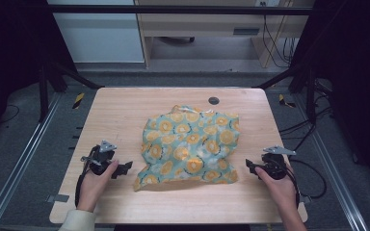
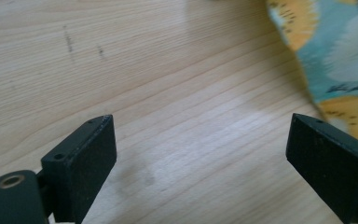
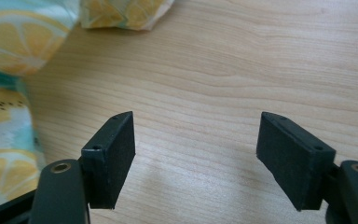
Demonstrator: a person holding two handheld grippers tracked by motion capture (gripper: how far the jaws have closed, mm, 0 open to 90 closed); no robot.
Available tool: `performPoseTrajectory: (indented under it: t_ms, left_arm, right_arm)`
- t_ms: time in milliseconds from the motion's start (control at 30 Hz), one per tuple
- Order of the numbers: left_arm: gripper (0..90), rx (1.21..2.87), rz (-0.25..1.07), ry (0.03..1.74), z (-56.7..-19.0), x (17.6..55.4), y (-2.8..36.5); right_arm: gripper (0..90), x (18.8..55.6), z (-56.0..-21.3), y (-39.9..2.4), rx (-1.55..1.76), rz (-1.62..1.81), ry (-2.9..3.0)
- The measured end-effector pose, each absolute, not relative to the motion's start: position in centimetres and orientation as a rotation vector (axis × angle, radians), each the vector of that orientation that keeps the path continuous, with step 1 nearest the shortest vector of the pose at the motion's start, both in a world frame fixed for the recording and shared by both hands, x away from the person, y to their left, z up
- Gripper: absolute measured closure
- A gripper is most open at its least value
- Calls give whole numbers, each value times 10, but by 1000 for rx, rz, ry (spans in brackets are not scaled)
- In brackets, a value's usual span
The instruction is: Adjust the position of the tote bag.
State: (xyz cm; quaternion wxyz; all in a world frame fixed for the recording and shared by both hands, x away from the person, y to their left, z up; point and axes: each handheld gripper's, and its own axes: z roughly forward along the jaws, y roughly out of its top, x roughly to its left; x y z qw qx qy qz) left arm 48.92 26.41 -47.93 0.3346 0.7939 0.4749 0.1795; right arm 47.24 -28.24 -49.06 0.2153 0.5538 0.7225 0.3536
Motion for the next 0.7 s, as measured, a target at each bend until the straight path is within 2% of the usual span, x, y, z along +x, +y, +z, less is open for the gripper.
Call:
performPoseTrajectory:
  t_ms: [233,400,700]
  left_arm:
    - [89,2075,519,1131,-447,495,248]
    - [92,2114,512,1066,-411,533,222]
    - [117,2132,516,1059,-382,577,192]
  right_arm:
    - [325,482,-468,-279,1501,1065,2016]
    - [337,510,-440,-274,1452,1111,2061]
    - [303,555,-400,-262,1423,1138,2090]
